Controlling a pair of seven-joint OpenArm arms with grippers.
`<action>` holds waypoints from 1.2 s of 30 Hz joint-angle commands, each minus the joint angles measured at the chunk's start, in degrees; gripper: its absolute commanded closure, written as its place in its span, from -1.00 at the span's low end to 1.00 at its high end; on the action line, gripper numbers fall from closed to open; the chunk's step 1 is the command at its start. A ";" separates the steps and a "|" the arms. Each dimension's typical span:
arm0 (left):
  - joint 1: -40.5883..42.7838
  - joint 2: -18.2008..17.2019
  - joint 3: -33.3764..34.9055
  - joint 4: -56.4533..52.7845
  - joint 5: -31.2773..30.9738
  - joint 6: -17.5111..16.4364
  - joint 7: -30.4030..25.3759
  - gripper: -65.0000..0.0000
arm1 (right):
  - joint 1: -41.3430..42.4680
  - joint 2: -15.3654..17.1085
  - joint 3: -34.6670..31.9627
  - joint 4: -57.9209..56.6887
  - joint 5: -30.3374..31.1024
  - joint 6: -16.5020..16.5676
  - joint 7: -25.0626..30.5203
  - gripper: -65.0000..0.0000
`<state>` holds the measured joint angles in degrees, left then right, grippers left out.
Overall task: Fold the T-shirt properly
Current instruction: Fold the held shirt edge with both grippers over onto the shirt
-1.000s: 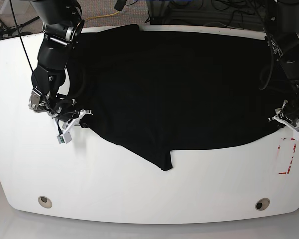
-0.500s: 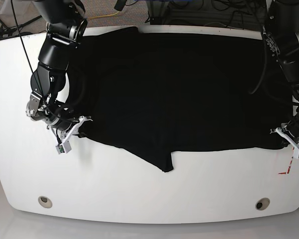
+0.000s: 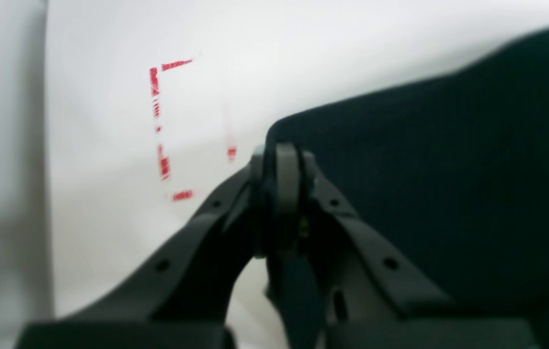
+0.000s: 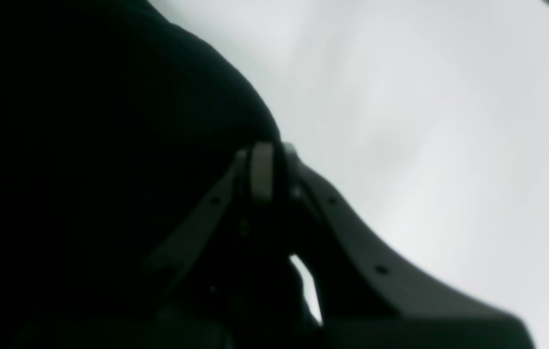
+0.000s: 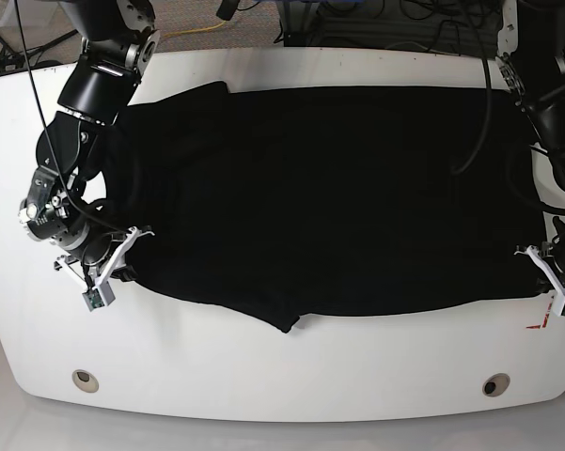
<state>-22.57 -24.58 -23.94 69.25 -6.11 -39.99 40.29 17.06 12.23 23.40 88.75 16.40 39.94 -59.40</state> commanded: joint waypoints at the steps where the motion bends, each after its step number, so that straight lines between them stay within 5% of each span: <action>1: 1.34 -0.43 -2.03 8.15 -0.44 -0.01 3.79 0.98 | -1.02 0.83 0.21 5.27 0.52 0.06 0.63 1.00; 21: 23.49 7.04 -10.12 40.68 -0.18 -0.01 24.28 0.97 | -10.77 0.65 4.87 9.23 0.52 0.06 0.63 1.00; 36: 34.22 6.78 -13.29 41.38 0.00 -0.01 25.25 0.97 | -18.07 0.83 6.36 9.23 0.52 0.06 0.63 1.00</action>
<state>11.05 -16.56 -36.97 109.89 -6.72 -40.32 66.26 -1.04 12.05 29.52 96.82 16.67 40.10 -59.79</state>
